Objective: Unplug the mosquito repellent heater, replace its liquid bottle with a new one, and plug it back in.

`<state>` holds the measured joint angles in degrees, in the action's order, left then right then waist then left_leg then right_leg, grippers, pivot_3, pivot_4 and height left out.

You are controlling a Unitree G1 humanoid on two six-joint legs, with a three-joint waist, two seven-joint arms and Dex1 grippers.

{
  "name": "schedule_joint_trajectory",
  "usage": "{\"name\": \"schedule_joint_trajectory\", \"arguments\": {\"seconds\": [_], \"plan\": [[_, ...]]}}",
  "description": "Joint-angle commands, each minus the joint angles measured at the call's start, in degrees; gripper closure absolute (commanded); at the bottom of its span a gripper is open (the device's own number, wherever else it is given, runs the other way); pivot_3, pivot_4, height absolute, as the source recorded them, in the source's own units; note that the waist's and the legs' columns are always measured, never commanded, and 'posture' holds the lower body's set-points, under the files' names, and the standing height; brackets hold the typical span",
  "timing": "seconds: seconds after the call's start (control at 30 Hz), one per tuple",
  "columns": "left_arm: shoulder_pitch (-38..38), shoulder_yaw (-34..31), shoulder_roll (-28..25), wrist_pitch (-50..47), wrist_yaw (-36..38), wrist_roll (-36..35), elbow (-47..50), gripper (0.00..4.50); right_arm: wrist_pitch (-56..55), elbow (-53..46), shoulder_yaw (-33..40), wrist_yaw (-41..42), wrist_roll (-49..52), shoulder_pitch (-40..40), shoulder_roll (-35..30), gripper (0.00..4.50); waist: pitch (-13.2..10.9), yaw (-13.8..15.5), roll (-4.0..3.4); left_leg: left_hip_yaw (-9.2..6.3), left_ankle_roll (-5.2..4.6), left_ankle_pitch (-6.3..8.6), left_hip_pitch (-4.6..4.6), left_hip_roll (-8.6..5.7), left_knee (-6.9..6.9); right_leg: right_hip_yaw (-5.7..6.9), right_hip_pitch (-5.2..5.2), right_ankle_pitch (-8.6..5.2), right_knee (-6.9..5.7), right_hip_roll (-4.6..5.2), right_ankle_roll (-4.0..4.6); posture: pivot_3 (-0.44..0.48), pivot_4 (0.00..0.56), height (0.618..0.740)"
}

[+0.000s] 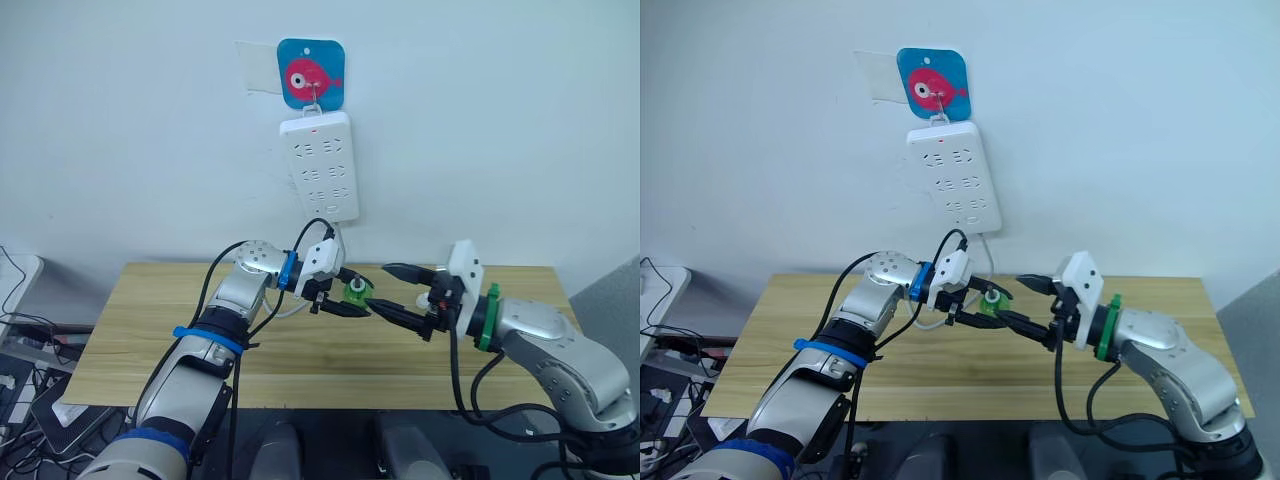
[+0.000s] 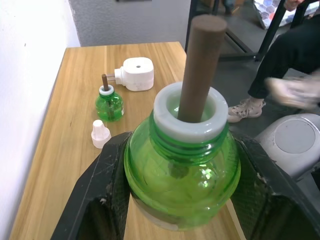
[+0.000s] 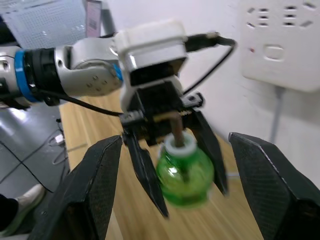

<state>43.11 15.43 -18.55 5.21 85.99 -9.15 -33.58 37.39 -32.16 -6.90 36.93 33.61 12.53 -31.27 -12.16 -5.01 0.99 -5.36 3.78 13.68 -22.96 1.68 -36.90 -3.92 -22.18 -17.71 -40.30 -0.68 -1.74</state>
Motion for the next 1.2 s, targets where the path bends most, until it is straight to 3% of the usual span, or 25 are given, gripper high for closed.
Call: {"name": "schedule_joint_trajectory", "arguments": {"seconds": [0.03, 0.17, 0.27, 0.33, 0.93, 1.13, 1.2], "plan": [[0.86, -0.98, 0.32, -0.96, 0.41, -1.71, 2.21, 2.22, -1.04, 1.58, -1.4, -1.59, -2.46, 1.75, 1.98, 0.93, 0.0, 0.03, 0.0, 0.0, 0.0, 0.0, 0.0, -0.01, -0.01, 0.0, 0.0, 0.0, 0.0, 0.01, 0.0, -0.078, 0.182, 0.74], [0.42, -0.86, 0.06, -1.46, 0.65, -1.85, 3.15, 2.22, -1.13, 2.8, -2.95, -1.14, -3.48, 2.77, 3.98, 0.93, 0.0, 0.04, 0.0, -0.02, 0.0, 0.0, -0.01, -0.01, 0.0, 0.02, -0.01, 0.0, 0.0, 0.01, 0.0, -0.075, 0.182, 0.74], [0.34, -0.82, -0.13, -1.6, 0.65, -1.97, 3.5, 2.22, -1.36, 3.47, -3.71, -0.82, -4.27, 2.92, 4.65, 1.55, 0.0, 0.06, 0.0, -0.05, 0.0, 0.0, -0.01, 0.0, 0.0, 0.03, 0.0, 0.0, 0.0, 0.01, 0.0, -0.07, 0.18, 0.74], [0.4, -0.83, -0.18, -1.73, 0.59, -2.01, 3.55, 2.22, -1.66, 3.91, -4.01, -0.54, -4.81, 2.95, 4.84, 2.2, 0.0, 0.08, 0.0, -0.04, 0.0, 0.0, -0.01, -0.01, 0.0, 0.03, 0.0, 0.0, 0.0, 0.01, 0.0, -0.064, 0.18, 0.74], [-0.5, -0.76, -0.05, -3.15, 0.89, -2.87, 5.71, 2.22, -5.19, 7.79, -5.66, 0.85, -10.13, 3.51, 6.42, 2.2, 0.0, 0.12, 0.0, -0.07, 0.01, 0.0, -0.01, -0.01, 0.0, 0.06, -0.01, 0.0, 0.0, 0.01, 0.0, -0.06, 0.164, 0.74], [-0.07, -0.77, 0.29, -3.4, 0.8, -2.83, 5.48, 2.22, -5.66, 8.29, -4.95, 1.36, -10.4, 3.36, 6.53, 3.63, 0.0, 0.11, 0.0, -0.08, 0.01, 0.0, -0.01, 0.0, 0.0, 0.07, -0.01, 0.0, 0.0, 0.01, 0.0, -0.066, 0.162, 0.74], [0.0, -0.78, 0.36, -3.4, 0.78, -2.82, 5.39, 2.22, -5.82, 8.12, -4.89, 1.75, -10.56, 3.13, 6.28, 3.63, 0.0, 0.11, -0.01, -0.08, 0.01, 0.0, -0.02, -0.01, 0.0, 0.07, -0.01, 0.0, 0.0, 0.02, 0.0, -0.067, 0.163, 0.74]]}}
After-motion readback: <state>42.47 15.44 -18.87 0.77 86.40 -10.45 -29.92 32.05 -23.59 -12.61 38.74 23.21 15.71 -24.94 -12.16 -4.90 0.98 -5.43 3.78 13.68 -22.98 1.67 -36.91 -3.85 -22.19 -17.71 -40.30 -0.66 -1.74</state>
